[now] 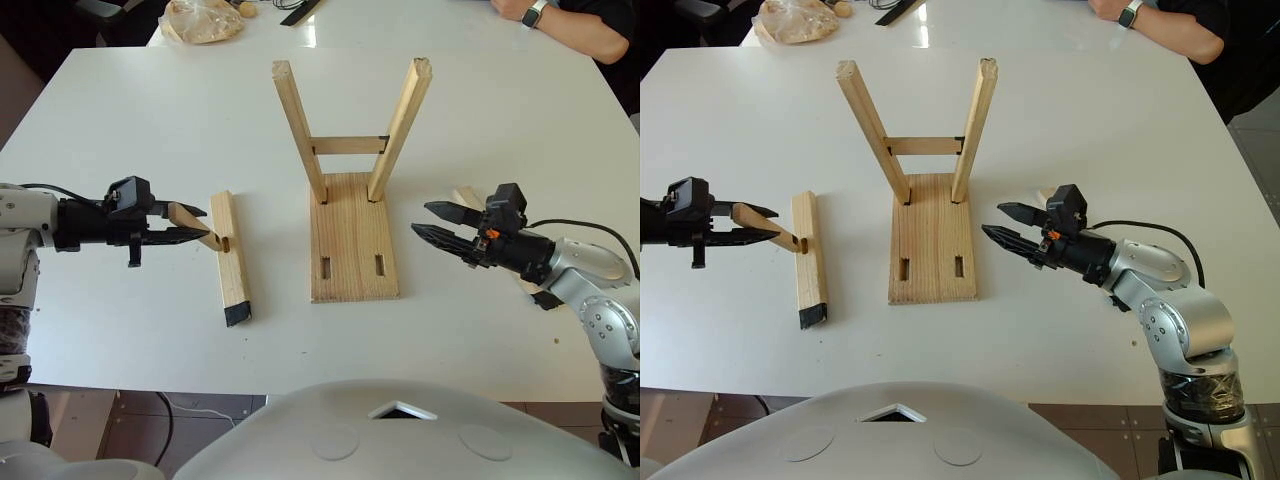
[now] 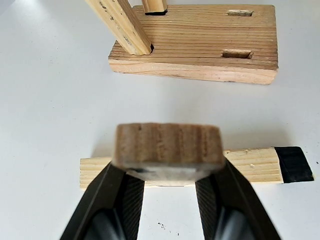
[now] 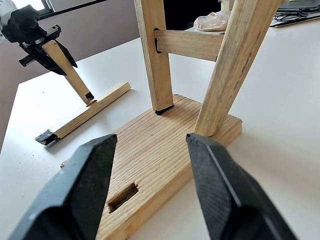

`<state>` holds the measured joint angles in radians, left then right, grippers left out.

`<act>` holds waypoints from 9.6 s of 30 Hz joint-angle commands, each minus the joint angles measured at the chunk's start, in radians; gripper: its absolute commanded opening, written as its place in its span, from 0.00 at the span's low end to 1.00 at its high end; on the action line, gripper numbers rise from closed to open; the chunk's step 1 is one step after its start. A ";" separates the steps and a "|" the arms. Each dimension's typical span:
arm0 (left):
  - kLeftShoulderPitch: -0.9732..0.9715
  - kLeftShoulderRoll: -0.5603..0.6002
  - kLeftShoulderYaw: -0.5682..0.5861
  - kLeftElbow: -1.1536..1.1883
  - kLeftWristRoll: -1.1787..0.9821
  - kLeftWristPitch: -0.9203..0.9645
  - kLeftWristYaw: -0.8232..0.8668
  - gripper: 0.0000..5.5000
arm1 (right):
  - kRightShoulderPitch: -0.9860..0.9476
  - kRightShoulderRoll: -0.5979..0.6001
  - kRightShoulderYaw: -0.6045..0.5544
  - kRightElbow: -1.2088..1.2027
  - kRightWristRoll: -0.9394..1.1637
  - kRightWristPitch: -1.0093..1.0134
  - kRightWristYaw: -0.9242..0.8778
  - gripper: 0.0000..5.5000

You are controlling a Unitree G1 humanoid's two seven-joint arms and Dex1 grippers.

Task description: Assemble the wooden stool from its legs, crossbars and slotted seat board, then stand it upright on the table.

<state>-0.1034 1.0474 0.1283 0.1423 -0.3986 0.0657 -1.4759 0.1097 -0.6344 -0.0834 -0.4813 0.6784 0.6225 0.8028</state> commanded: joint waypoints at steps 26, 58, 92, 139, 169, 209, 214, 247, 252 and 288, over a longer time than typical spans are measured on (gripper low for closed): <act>0.180 -0.028 -0.049 -0.064 0.037 0.020 0.053 0.24 | -0.027 -0.028 0.035 0.042 -0.082 -0.037 0.030 0.47; 0.338 -0.298 -0.211 0.087 0.098 -0.028 0.395 0.36 | -0.188 -0.089 0.120 0.191 -0.187 -0.076 0.166 0.47; 0.209 -0.315 0.242 -0.570 -0.741 0.510 0.669 0.61 | -0.150 -0.069 0.107 0.173 -0.194 -0.104 0.135 0.47; 0.494 -0.111 0.141 -0.517 -0.112 0.321 0.526 0.61 | -0.018 -0.064 0.042 0.074 -0.176 -0.098 0.049 0.47; 0.339 -0.621 0.502 -1.044 -0.050 1.493 1.407 0.87 | 0.220 -0.005 -0.010 -0.093 -0.183 -0.109 -0.105 0.47; -0.200 -0.591 0.306 -0.574 0.084 0.513 1.341 0.20 | -0.030 -0.045 -0.034 -0.003 -0.109 -0.078 -0.033 0.47; -0.315 -0.549 0.142 -0.623 0.222 0.219 1.273 0.20 | -0.244 0.007 -0.104 -0.032 0.097 0.028 -0.112 0.47; -0.027 -0.627 -0.228 -0.644 0.554 -0.443 1.157 0.20 | -0.801 0.125 0.000 0.128 0.450 0.197 -0.148 0.60; 0.005 -0.623 -0.238 -0.615 0.585 -0.497 1.156 0.20 | -0.817 0.128 -0.009 0.142 0.457 0.206 -0.145 0.60; 0.343 -0.522 -0.087 -0.462 0.616 -0.635 1.160 0.71 | -0.810 -0.040 -0.119 0.146 0.431 0.240 -0.040 0.37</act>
<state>0.2032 0.5043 0.0088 -0.3907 0.2020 -0.5460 -0.3260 -0.6980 -0.6136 -0.1539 -0.3189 1.0865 0.8361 0.7443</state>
